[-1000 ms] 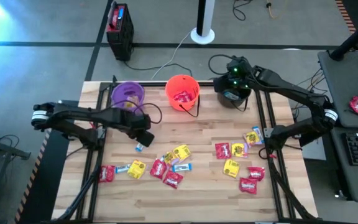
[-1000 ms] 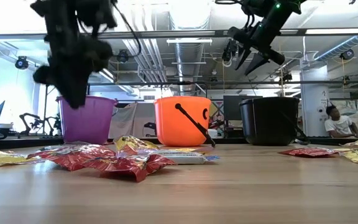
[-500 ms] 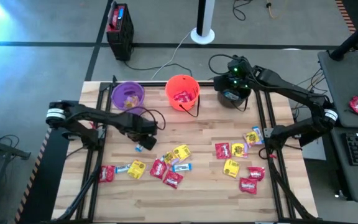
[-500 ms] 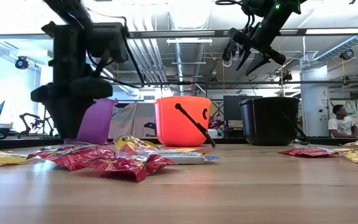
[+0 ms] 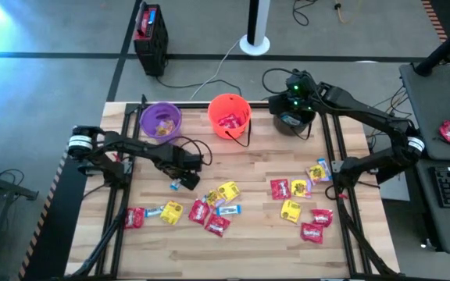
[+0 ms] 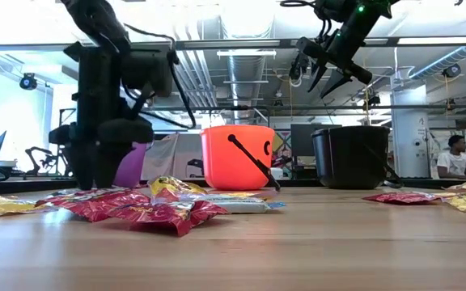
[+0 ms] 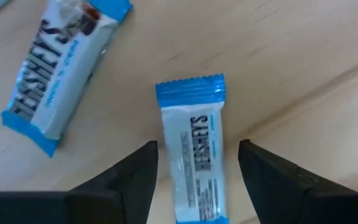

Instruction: Sort candy by brand, put in halloween buckets

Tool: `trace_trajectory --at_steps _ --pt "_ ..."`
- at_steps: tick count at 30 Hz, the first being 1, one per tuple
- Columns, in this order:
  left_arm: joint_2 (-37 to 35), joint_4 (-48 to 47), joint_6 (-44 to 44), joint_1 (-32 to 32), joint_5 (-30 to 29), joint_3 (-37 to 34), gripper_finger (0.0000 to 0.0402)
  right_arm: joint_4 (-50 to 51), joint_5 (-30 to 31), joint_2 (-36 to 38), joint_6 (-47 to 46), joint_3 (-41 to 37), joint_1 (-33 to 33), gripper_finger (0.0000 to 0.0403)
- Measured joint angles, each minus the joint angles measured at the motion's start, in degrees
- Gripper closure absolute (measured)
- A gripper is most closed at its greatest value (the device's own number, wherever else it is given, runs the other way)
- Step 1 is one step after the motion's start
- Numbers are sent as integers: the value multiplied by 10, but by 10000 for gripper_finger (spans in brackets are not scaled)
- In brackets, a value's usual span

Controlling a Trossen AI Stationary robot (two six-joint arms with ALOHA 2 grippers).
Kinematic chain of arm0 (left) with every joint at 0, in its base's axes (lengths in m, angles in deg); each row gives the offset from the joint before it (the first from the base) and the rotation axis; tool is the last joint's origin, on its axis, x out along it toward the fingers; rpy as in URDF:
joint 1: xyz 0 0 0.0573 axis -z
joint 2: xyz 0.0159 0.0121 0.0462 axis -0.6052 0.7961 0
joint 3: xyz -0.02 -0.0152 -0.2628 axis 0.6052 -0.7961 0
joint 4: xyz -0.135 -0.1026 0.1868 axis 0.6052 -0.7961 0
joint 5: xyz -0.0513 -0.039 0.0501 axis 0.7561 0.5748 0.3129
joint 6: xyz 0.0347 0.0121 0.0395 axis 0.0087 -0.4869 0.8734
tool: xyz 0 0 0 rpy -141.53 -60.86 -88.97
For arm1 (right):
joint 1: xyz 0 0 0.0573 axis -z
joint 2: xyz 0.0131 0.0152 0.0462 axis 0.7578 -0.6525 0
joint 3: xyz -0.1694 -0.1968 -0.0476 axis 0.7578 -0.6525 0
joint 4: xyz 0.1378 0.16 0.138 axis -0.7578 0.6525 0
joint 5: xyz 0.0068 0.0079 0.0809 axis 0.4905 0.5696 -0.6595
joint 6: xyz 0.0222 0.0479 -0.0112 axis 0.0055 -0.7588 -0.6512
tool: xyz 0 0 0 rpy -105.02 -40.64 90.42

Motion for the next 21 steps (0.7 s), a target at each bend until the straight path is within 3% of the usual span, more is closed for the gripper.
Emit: trace_trajectory --at_steps 7,15,21 --pt "27 8 15 1 1 2 222 0 0 0 8 0 0 242" --pt "24 16 39 1 4 2 321 0 0 0 15 0 0 239" --pt "6 22 74 0 13 -1 324 0 0 0 21 0 0 243"
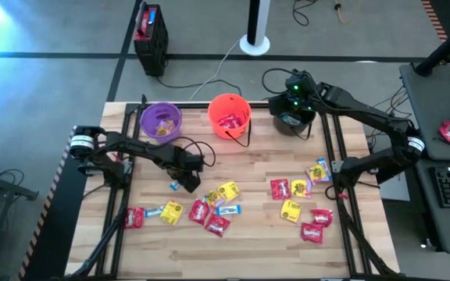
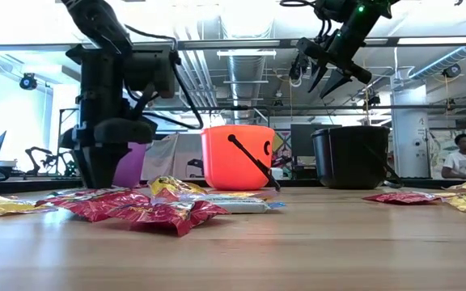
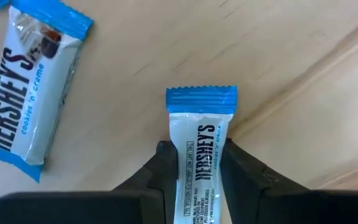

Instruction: Sort candy by brand, put in halloween buckets

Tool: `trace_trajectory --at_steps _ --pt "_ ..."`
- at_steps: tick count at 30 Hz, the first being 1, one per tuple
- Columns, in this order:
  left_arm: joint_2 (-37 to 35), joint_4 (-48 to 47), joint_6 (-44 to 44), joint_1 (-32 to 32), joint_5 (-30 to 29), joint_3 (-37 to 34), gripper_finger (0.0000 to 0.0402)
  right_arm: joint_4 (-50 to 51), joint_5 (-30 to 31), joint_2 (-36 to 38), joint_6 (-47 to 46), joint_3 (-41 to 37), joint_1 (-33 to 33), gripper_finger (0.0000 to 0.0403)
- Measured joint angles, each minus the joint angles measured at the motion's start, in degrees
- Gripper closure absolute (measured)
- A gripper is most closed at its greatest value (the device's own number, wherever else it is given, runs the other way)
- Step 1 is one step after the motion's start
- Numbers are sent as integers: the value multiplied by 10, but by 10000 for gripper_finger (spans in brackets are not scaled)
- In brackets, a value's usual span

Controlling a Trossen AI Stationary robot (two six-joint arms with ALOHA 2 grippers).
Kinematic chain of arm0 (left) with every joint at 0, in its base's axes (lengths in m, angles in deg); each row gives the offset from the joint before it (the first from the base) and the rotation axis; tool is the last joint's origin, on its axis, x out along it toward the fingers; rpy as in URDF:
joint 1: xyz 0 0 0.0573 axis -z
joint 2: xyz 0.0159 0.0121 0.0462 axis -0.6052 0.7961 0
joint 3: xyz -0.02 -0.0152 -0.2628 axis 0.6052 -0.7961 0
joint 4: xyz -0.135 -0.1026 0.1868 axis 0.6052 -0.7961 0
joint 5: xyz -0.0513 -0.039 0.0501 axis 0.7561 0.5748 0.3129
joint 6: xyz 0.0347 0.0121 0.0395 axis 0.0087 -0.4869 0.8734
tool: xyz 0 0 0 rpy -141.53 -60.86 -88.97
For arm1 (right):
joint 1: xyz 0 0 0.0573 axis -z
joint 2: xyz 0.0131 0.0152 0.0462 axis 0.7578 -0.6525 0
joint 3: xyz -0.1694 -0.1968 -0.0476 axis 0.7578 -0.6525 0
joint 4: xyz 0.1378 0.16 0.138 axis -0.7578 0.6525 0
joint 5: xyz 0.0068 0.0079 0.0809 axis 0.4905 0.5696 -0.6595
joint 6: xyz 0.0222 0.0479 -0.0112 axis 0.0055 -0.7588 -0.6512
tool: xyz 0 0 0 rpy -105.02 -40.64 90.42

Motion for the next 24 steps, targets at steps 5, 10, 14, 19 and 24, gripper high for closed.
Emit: trace_trajectory --at_steps 5,10,14,19,24 --pt "-64 6 53 0 4 -2 331 0 0 0 0 0 -2 246" --pt "-151 21 118 0 5 -2 347 0 -5 0 4 0 -16 242" --pt "-218 58 194 0 37 -2 379 -11 -31 0 53 0 -43 241" --pt "-286 110 301 -1 79 -1 401 -66 -103 -5 137 0 -100 250" --pt "-315 123 330 -3 80 -1 401 -149 -186 -32 214 0 -172 266"
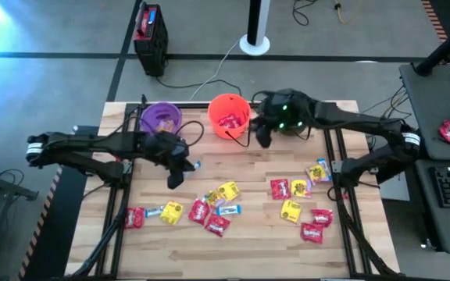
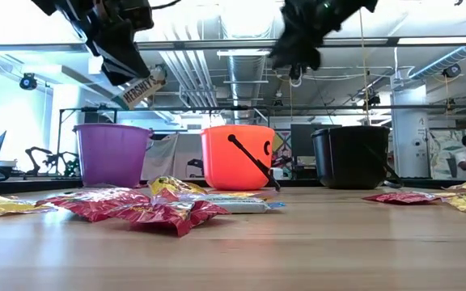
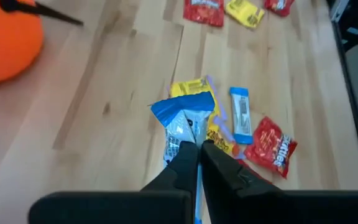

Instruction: Sort candy by brand, put in halloween buckets

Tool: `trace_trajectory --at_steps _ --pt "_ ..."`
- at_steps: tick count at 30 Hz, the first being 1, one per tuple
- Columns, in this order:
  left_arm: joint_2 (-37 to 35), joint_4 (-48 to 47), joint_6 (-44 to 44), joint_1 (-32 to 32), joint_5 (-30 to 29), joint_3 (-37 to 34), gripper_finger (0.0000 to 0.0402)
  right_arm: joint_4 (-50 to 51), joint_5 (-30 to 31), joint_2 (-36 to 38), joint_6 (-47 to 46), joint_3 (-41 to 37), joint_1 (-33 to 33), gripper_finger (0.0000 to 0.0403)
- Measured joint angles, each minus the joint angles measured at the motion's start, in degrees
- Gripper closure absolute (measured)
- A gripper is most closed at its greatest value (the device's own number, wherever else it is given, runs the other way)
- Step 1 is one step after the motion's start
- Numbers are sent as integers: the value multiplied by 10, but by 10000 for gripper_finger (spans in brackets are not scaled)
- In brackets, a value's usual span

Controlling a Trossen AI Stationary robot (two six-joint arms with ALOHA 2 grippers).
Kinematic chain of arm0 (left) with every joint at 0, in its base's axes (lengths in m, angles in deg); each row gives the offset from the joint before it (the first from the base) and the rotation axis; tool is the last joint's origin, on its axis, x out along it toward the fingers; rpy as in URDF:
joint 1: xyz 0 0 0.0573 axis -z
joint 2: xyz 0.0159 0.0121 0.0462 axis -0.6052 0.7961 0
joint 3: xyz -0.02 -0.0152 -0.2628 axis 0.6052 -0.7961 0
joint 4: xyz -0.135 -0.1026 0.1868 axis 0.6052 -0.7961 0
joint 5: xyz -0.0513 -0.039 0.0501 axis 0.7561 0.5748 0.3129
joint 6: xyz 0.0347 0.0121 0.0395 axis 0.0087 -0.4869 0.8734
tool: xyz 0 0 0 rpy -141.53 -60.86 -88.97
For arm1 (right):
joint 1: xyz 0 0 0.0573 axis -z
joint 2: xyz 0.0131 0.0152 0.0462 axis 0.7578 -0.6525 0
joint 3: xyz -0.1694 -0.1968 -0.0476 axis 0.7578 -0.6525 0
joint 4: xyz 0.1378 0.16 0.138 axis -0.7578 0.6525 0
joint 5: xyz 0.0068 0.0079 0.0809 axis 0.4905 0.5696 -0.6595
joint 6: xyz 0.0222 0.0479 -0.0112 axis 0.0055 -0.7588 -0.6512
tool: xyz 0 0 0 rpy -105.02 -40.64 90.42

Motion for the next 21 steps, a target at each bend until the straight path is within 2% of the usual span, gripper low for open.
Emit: trace_trajectory --at_steps 5,10,15,21 --pt "-3 20 6 0 3 0 401 -95 -11 -55 48 3 -64 275" --pt "3 44 7 0 26 0 401 -121 -7 -129 163 49 -103 266" --pt "13 72 6 0 53 1 401 -99 -26 -200 221 124 -121 239" --pt "18 76 7 0 58 1 401 -25 -50 -248 299 213 -144 197"
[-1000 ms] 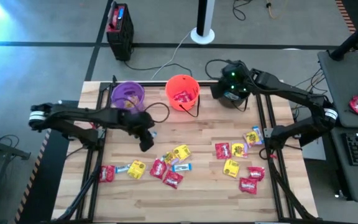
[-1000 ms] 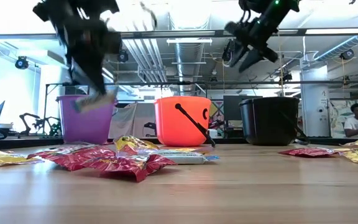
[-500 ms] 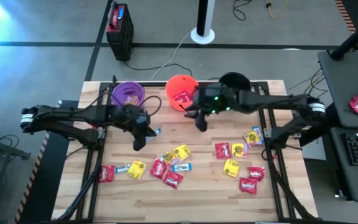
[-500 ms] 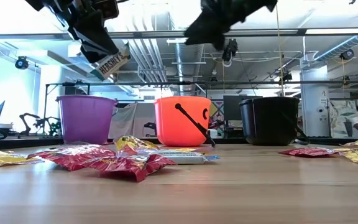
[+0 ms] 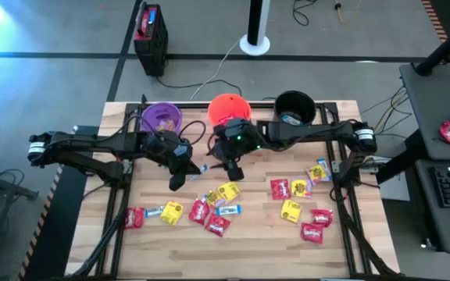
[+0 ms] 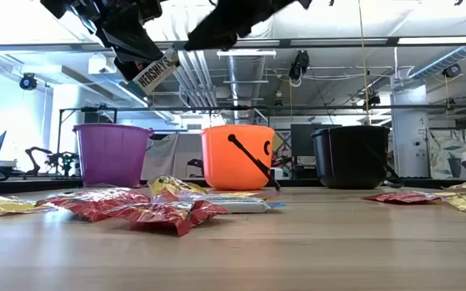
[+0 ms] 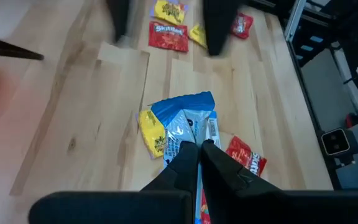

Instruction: Sort candy by brand, put in halloween buckets

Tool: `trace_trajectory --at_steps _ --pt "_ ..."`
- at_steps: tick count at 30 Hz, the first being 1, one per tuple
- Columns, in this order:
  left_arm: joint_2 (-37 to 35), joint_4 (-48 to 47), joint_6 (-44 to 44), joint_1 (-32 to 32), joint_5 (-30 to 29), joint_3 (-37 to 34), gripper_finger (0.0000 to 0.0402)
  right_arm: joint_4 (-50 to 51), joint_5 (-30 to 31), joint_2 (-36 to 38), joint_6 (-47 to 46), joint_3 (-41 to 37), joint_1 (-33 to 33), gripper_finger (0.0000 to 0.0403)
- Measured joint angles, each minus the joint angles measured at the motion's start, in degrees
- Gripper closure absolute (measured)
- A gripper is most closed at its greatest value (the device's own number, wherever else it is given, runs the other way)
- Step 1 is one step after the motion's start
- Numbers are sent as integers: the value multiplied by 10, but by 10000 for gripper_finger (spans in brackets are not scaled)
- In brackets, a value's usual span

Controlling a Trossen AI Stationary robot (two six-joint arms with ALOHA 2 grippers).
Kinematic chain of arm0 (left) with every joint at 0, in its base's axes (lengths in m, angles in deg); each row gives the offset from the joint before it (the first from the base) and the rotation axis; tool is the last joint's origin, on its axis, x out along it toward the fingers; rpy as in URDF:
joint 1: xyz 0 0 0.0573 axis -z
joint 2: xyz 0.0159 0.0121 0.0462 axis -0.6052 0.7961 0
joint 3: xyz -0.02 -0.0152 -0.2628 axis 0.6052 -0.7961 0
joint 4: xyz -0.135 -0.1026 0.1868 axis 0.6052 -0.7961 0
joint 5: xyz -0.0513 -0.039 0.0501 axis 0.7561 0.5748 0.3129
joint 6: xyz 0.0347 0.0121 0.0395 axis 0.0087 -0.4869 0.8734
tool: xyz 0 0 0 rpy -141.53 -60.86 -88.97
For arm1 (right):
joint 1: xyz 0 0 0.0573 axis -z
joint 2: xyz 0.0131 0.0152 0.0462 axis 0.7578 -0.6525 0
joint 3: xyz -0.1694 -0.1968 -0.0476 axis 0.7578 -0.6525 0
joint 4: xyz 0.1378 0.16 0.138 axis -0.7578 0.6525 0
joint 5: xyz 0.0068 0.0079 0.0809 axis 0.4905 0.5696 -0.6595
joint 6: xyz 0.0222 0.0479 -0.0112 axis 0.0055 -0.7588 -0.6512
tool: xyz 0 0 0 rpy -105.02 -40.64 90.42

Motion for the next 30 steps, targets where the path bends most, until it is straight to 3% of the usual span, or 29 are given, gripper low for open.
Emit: trace_trajectory --at_steps 5,16,23,30 --pt "0 18 -1 -2 0 0 401 25 -45 -25 6 29 2 188" --pt "1 49 -4 -2 0 0 401 23 -69 -42 6 42 5 217" --pt "1 71 -2 -2 6 0 401 25 -78 -44 5 42 5 279" --pt "1 69 -4 -2 7 0 401 29 -88 -44 5 42 5 379"
